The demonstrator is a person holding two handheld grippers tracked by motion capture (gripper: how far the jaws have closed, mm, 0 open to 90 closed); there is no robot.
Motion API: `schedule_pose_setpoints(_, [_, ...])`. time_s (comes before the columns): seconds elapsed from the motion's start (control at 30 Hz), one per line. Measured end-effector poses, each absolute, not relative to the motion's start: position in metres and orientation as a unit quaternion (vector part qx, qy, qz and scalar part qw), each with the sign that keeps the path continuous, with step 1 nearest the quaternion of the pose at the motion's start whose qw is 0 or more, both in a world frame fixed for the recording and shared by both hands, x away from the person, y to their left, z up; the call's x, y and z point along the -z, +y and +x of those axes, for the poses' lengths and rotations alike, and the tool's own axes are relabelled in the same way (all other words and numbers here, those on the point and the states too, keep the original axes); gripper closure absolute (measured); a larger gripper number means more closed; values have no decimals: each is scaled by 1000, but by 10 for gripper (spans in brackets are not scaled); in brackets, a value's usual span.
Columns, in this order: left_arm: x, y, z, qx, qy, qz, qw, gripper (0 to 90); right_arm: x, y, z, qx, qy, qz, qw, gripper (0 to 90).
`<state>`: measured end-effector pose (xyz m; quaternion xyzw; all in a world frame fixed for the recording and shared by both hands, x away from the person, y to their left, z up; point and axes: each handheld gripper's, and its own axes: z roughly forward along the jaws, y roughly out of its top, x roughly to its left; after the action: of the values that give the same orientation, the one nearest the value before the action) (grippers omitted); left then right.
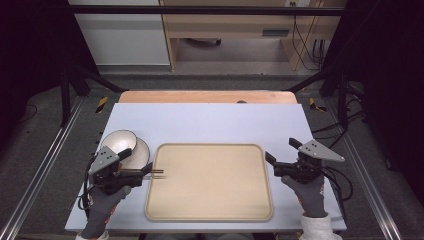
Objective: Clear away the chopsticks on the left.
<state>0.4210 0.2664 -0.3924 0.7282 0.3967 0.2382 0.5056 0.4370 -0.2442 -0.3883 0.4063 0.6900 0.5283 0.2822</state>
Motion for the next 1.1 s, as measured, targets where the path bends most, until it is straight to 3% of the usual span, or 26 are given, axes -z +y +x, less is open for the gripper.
schedule_pose_setpoints(1.1, [388,341,387,-228,382,769,460,124,383,-234,430,-518,704,397,279,50])
